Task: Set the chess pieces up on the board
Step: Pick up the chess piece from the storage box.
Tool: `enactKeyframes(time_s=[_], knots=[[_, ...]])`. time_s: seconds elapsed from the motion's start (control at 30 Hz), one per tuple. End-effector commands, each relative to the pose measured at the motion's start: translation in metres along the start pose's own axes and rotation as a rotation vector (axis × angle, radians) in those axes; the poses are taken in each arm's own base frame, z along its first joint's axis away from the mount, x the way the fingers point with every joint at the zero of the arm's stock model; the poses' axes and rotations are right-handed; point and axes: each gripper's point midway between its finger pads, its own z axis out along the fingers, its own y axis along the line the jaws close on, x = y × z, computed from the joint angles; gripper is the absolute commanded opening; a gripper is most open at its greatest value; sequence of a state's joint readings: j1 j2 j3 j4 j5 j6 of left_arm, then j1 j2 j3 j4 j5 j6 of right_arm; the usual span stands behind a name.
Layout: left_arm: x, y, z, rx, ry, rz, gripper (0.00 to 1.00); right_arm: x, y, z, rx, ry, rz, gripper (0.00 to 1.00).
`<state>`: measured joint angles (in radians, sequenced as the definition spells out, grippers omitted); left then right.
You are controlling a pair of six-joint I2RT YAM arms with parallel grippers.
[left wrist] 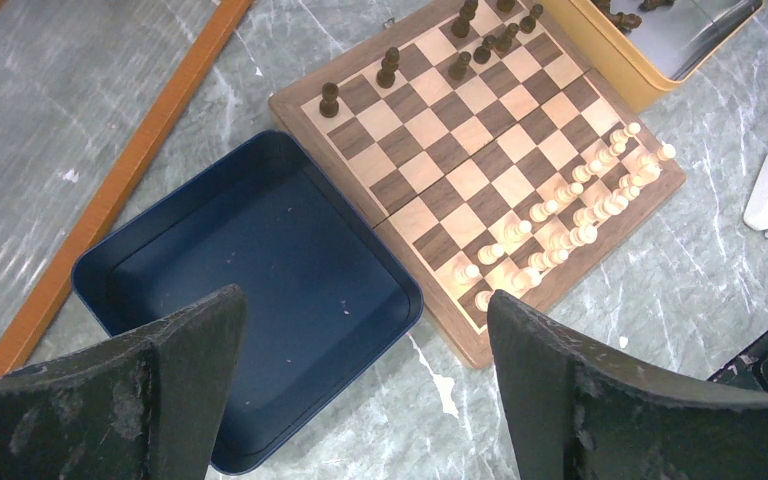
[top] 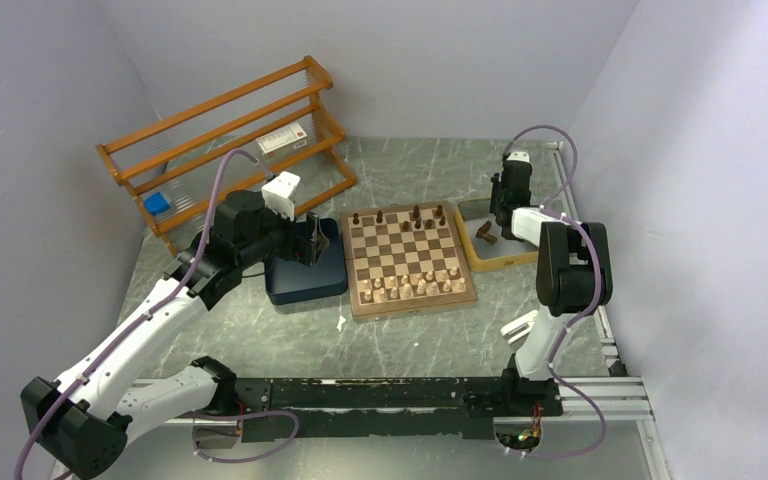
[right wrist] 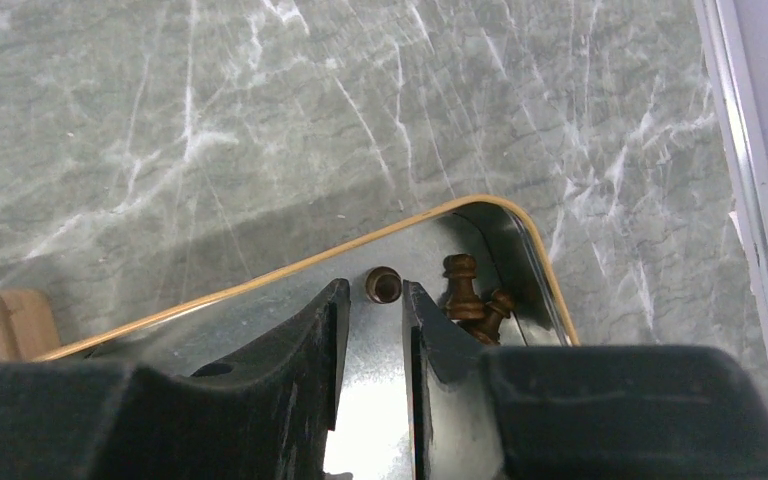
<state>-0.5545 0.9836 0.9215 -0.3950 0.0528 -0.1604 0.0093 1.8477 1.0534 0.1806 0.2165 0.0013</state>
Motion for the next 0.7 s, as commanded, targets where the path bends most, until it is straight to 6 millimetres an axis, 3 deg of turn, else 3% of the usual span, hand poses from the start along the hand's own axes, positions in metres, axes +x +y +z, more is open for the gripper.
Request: enactKeyframes(time_s=[0.0,0.67], knots=[[0.0,-0.0017,0.0012,0.016,-0.005,0.011,0.94,0.0018,-0.0137,0.0121,0.013,-0.006,-0.004,0.3],[-0.0004,-0.0026,0.0016,0.021,-0.006,0.012,0.94,0.0041,-0.0083,0.0206,-0.03,-0.003,-0.02,0.3]])
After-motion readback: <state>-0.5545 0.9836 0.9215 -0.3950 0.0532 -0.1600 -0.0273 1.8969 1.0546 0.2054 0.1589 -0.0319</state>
